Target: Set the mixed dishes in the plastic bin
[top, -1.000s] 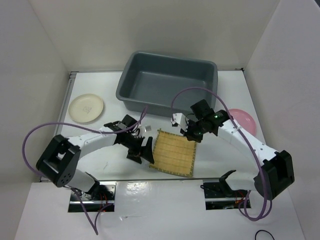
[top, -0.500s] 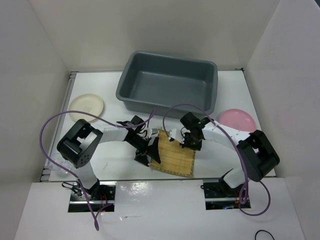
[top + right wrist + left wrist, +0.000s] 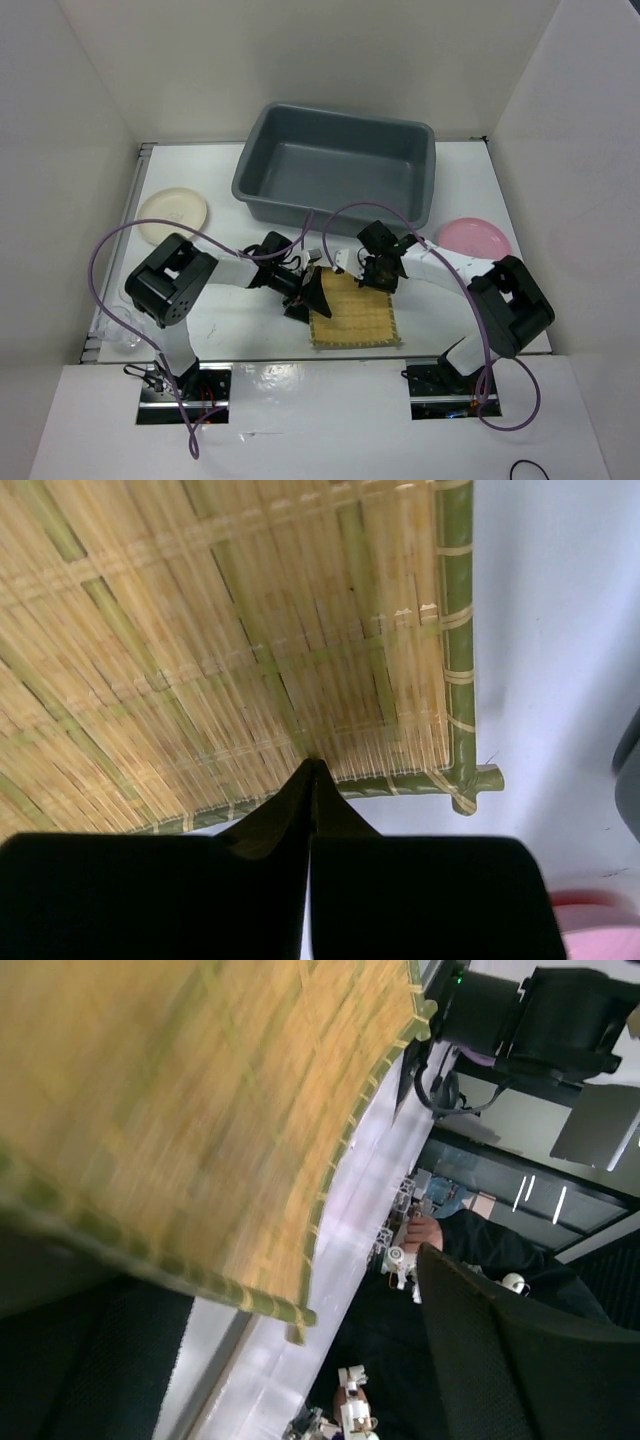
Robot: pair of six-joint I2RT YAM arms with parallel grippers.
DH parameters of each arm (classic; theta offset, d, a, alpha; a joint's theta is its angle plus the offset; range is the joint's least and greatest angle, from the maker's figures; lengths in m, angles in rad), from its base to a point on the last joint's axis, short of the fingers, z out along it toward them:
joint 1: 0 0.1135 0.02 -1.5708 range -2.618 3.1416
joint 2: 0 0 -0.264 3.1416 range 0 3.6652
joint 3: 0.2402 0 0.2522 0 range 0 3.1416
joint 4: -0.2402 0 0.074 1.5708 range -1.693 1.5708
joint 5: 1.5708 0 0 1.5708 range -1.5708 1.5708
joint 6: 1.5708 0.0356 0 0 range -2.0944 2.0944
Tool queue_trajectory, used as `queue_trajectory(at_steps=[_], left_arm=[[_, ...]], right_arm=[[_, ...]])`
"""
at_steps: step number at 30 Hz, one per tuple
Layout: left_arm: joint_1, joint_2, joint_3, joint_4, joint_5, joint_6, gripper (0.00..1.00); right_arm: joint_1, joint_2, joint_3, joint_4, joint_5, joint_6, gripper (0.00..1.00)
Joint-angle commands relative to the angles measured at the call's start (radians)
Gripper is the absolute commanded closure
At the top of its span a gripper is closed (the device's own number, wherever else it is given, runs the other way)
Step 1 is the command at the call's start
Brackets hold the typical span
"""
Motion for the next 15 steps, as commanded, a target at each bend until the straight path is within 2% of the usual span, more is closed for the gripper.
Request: queue_trajectory(at_steps=[1,2,3,6,7,10,11,12,15], left_arm=[[-0.003,0.071,-0.046,0.171,-0.130,0.001,0.07],[-0.003,0.072,-0.046,0.196,-0.130,0.001,0.13],[-0.003,0.072,-0.046,0.205,-0.119,-0.008,0.25],[-0.003,0.081,-0.036,0.205,-0.119,-0.008,0.51],[-0.003,0.081,-0.036,0.205,-0.119,-0.017,0.65],[-0.003,0.068,-0.036,0.187,-0.128,-0.017,0.82],[-0.003,0.046,-0.036,0.158,-0.142,-0.017,0.94],[-0.003,0.036,-0.023,0.133,-0.157,-0.017,0.99],[-0.021,-0.026,0.009,0.003,-0.166,0.032,1.00]], right_arm=[[0.006,0.056,-0.029,0.054,-0.056,0.034,1.00],[0.006,0.056,-0.029,0.054,-0.056,0.034,1.00],[0.006,0.056,-0.029,0.054,-0.056,0.044,1.00],[0.006,0.056,-0.029,0.054,-0.056,0.054,1.00],[0.006,0.056,-0.029,0.054,-0.056,0.054,1.00],[0.006,0.056,-0.029,0.041,-0.065,0.063,1.00],[0.006,0.046,-0.017,0.032,-0.065,0.075,1.00],[-0.004,0.036,-0.017,0.020,-0.065,0.075,1.00],[-0.052,-0.054,-0.006,-0.029,-0.090,0.084,1.00]])
